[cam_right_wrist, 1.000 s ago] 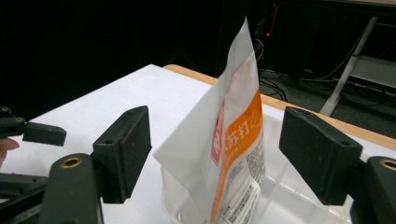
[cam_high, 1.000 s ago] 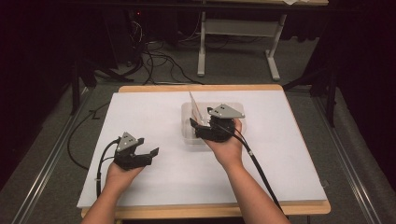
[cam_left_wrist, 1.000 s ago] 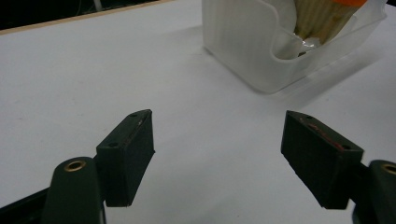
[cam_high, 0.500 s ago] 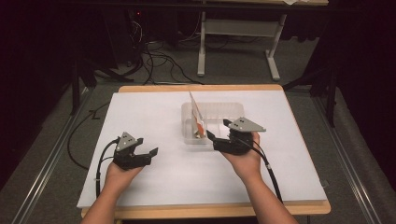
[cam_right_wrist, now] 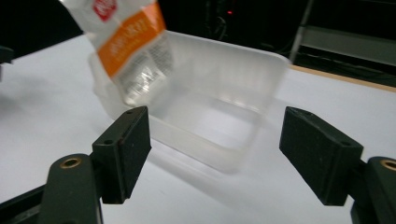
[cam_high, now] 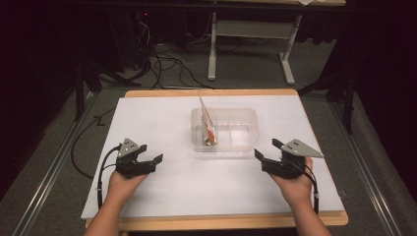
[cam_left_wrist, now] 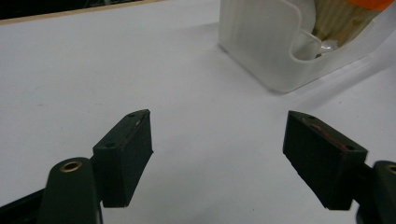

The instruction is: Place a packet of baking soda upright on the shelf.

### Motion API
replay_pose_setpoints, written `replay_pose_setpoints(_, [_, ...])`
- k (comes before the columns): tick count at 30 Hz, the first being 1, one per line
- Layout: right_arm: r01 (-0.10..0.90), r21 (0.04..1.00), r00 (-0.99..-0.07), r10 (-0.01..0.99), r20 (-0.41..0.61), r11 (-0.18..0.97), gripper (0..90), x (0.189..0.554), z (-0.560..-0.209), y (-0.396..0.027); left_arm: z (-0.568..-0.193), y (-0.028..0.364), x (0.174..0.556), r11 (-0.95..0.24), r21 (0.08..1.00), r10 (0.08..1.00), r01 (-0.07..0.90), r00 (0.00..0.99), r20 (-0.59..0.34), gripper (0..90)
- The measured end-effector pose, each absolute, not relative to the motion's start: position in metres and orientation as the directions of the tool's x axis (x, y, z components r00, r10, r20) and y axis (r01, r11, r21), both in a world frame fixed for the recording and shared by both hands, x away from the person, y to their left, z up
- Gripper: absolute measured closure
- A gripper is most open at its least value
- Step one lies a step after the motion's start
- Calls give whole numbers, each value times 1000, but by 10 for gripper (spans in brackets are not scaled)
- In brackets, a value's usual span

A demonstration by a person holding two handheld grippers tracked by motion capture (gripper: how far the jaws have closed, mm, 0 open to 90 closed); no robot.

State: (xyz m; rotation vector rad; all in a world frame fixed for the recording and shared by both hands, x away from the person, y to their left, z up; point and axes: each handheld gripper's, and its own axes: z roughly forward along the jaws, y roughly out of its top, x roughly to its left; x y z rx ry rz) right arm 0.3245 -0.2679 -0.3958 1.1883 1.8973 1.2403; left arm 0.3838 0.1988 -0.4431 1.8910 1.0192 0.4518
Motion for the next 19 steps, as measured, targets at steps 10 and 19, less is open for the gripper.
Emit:
replay_pose_setpoints(10, [498,860,-270,962,30,113,258,300,-438,-346,-446,192,383,-274,839,793,471,604,-81,242])
replay_pose_setpoints(19, [483,863,-300,954,6,147,243,307,-438,-335,-446,191,383,-276,841,793,466,604,-75,241])
